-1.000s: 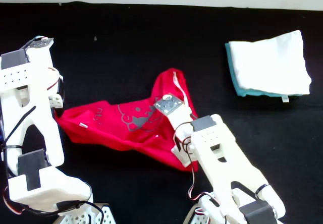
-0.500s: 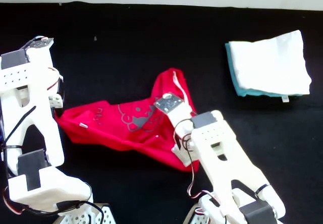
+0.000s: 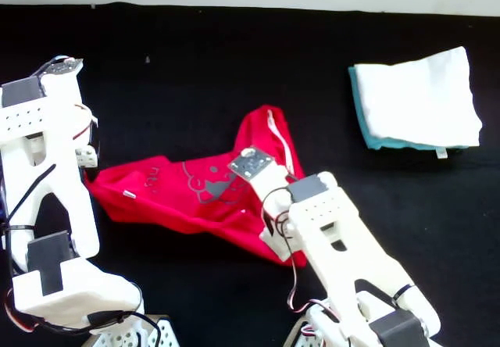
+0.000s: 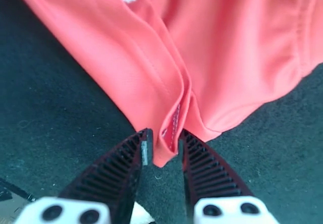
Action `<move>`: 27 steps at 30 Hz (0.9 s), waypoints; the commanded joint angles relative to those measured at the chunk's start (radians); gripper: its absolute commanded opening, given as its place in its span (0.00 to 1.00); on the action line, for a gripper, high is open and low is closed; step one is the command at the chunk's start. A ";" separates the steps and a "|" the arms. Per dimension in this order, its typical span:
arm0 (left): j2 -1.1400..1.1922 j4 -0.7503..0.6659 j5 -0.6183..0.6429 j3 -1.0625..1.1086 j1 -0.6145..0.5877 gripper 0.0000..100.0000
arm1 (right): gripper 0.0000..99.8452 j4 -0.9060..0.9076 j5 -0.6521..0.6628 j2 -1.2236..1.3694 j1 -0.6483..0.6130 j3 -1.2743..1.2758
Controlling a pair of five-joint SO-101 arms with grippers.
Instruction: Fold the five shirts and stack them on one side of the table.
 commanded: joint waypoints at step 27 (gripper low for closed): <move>-0.168 0.163 0.000 -0.412 0.113 0.01 | 0.01 0.147 0.054 -0.025 0.278 -0.865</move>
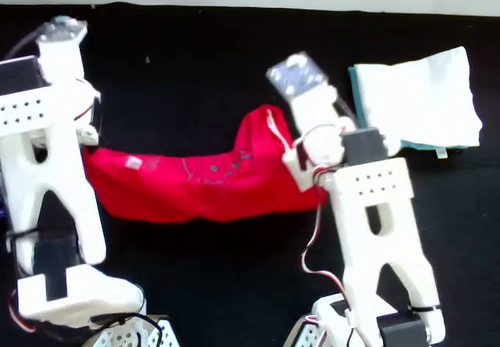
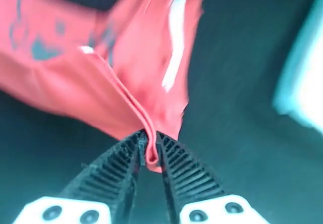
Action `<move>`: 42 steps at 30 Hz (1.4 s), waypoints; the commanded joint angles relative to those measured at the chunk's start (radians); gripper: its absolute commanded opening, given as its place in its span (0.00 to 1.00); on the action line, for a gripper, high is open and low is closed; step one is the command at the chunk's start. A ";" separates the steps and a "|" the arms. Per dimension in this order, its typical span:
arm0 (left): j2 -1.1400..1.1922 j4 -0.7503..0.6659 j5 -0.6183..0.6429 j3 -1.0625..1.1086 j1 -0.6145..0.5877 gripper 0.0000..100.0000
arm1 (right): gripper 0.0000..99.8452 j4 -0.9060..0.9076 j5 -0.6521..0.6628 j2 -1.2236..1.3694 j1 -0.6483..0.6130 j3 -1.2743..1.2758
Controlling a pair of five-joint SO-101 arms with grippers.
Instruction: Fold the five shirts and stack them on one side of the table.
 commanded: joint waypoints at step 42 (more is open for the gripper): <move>-0.860 -0.023 -0.005 -0.173 0.065 0.01 | 0.01 -0.018 0.215 -0.206 0.202 -1.224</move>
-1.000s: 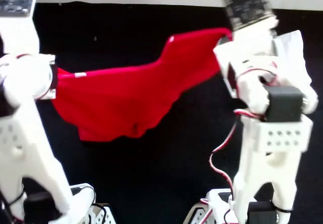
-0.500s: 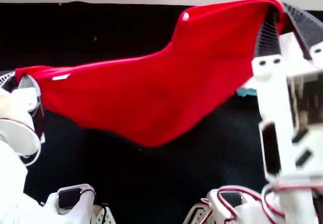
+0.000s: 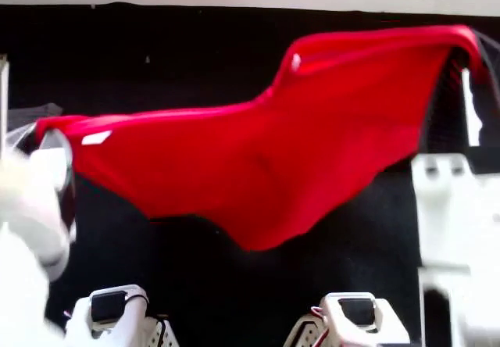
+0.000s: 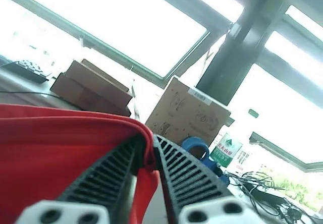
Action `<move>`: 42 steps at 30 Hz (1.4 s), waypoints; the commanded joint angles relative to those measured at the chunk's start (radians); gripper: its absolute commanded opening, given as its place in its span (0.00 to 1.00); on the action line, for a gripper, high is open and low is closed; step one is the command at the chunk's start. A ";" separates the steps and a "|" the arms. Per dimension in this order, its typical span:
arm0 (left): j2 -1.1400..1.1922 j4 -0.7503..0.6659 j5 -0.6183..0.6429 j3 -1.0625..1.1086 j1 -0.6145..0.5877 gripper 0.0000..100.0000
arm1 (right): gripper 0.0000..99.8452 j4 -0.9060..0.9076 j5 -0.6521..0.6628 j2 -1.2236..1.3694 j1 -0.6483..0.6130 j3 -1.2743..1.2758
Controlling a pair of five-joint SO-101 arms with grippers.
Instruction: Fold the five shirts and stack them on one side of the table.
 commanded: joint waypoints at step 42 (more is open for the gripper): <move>0.849 -0.410 -0.110 -0.073 0.010 0.01 | 0.01 -0.467 0.006 0.499 0.012 0.633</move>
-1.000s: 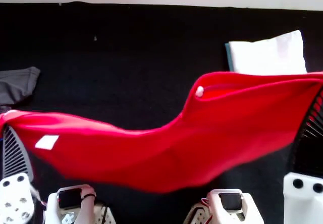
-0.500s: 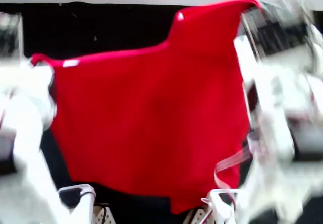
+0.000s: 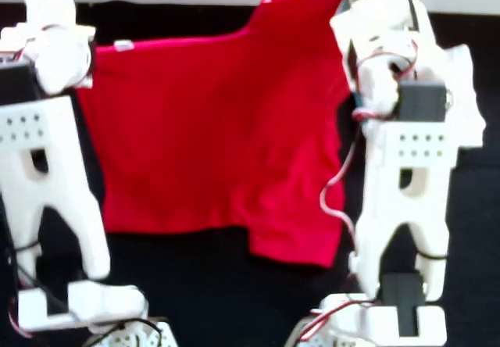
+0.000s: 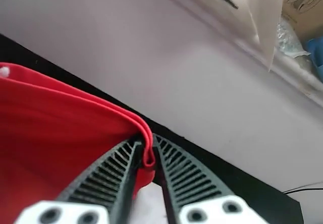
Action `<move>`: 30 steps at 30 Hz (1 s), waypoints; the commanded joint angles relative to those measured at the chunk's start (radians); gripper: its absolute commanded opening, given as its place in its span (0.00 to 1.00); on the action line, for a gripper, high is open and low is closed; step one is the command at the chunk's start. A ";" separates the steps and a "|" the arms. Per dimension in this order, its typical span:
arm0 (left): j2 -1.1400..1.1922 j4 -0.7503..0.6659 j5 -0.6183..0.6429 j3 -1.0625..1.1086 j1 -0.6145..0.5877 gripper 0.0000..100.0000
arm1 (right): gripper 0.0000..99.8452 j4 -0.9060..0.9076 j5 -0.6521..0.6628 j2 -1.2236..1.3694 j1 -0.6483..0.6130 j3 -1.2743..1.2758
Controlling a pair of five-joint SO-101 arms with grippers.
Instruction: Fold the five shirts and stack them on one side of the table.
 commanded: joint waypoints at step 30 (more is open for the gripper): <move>0.329 0.460 -0.115 0.199 0.004 0.01 | 0.01 0.625 -0.198 0.090 -0.050 0.358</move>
